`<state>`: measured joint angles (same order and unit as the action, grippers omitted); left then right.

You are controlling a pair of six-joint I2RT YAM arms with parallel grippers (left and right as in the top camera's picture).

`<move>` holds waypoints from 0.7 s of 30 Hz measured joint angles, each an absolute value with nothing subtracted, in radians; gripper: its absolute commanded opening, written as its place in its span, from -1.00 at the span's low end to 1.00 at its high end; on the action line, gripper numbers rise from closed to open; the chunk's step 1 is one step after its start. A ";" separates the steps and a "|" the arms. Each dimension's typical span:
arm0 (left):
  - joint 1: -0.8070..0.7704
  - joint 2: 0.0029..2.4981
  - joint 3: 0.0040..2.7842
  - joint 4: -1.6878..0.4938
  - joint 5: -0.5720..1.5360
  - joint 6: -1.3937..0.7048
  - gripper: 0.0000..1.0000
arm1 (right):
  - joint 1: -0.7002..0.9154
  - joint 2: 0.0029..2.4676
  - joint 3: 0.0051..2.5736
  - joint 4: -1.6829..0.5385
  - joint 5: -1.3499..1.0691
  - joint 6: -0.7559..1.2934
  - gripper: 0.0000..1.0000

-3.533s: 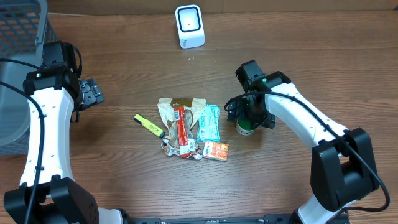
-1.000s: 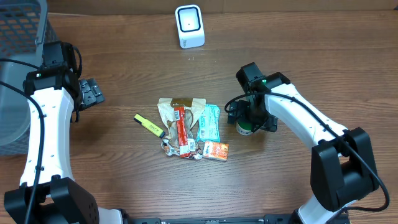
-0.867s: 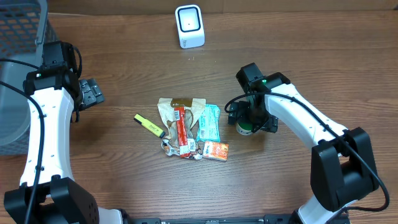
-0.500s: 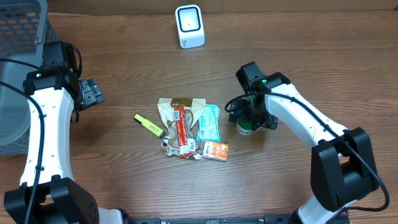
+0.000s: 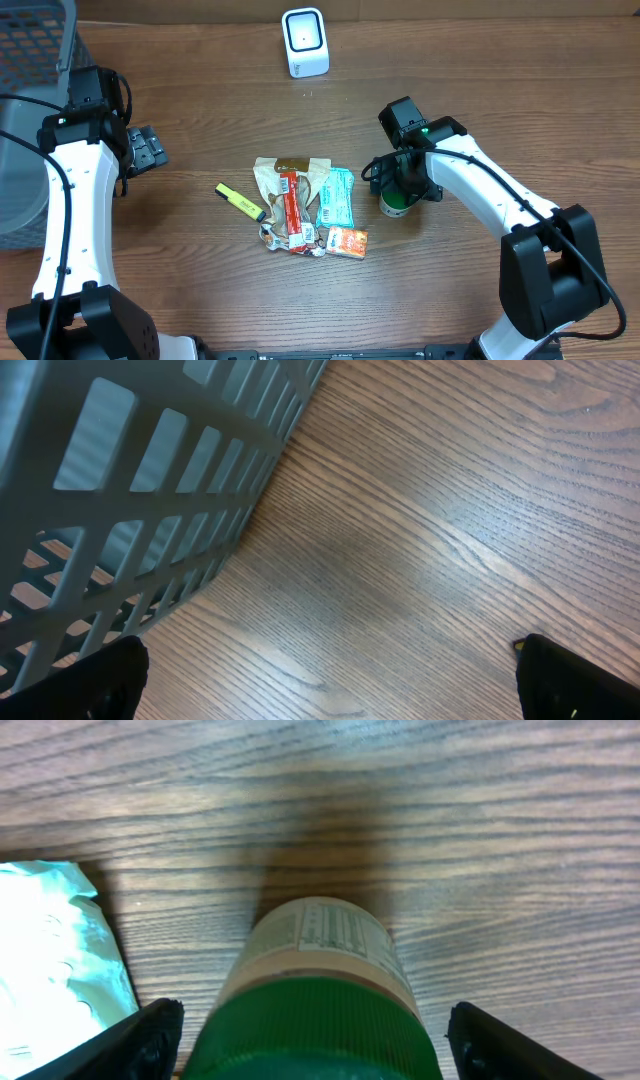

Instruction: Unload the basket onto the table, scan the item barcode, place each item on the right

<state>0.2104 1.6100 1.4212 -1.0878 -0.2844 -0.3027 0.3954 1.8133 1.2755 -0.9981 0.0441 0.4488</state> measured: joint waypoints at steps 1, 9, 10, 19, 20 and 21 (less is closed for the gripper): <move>0.210 1.610 1.421 -1.088 -0.285 -0.302 1.00 | 0.395 1.813 1.275 -1.004 0.044 0.453 0.63; 0.210 1.610 1.421 -1.088 -0.285 -0.302 1.00 | 0.395 1.813 1.275 -1.003 0.045 0.622 0.41; 0.210 1.610 1.421 -1.088 -0.285 -0.303 1.00 | 0.395 1.813 1.275 -1.003 0.047 0.647 0.40; 0.210 1.610 1.421 -1.088 -0.285 -0.302 1.00 | 0.395 1.813 1.275 -1.005 0.056 0.724 0.12; 0.210 1.610 1.421 -1.088 -0.285 -0.303 1.00 | 0.395 1.813 1.275 -1.005 0.056 0.693 0.12; 0.210 1.610 1.421 -1.088 -0.284 -0.302 1.00 | 0.395 1.813 1.275 -1.004 0.055 0.667 0.12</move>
